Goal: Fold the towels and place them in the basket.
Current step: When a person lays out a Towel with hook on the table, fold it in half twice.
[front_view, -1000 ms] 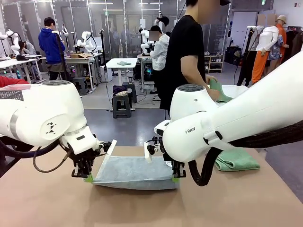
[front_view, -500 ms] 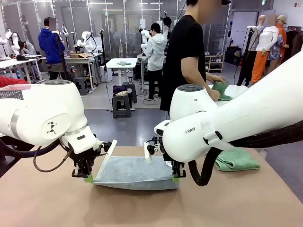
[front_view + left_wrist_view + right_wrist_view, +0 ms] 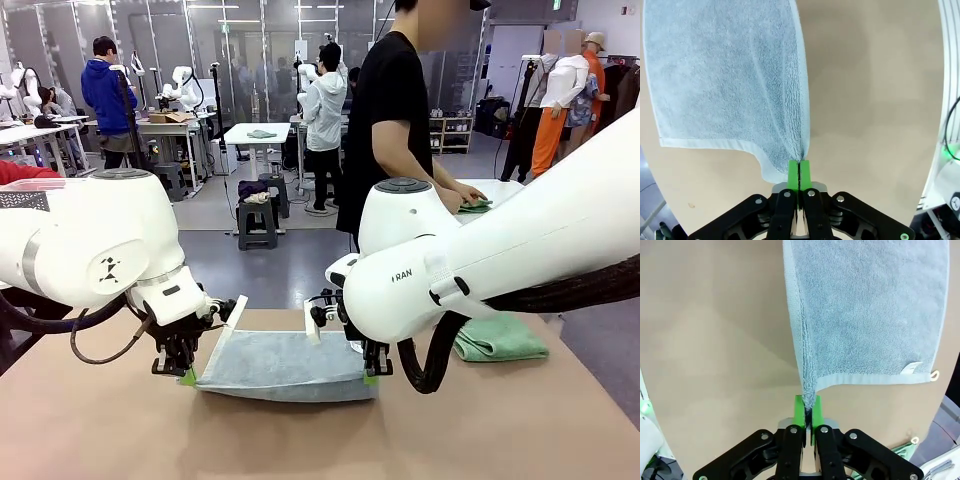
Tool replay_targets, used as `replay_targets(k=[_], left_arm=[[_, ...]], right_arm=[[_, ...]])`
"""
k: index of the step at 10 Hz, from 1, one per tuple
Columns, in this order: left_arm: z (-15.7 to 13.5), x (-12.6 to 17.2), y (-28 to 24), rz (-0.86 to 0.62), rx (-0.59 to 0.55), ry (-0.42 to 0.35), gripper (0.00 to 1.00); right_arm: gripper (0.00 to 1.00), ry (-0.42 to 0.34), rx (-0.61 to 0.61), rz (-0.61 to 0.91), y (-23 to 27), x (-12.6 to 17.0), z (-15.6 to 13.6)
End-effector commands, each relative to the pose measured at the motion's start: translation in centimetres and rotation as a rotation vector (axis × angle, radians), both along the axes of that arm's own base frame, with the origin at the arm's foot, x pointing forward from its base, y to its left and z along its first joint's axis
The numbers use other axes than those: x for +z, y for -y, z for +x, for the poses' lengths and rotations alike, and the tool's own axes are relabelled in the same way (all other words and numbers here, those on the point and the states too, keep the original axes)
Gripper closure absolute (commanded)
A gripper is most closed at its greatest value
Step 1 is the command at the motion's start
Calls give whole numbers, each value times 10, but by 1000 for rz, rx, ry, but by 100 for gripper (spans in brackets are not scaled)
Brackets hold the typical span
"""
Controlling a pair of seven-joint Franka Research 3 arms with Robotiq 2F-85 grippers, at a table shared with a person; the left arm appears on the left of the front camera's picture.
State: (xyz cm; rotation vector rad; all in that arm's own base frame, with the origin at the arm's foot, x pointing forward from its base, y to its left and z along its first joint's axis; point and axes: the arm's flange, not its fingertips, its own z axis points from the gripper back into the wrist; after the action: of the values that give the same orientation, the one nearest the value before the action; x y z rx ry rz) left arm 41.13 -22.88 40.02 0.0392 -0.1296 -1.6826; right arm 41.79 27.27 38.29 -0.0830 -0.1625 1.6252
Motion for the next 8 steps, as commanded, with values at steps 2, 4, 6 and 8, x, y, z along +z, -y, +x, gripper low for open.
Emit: replay_targets(k=[2,4,6,8], left_arm=[[15,7,-10,-38,-12,-66,99],[35,11,-12,-92,-6,-131,99],[52,17,-12,-103,-25,-185,99],[74,20,-11,-85,-27,-211,99]], right_arm=[[94,-74,21,5,0,12,20],[94,-161,39,18,0,15,40],[94,-193,49,22,0,21,55],[94,-218,62,26,0,24,75]])
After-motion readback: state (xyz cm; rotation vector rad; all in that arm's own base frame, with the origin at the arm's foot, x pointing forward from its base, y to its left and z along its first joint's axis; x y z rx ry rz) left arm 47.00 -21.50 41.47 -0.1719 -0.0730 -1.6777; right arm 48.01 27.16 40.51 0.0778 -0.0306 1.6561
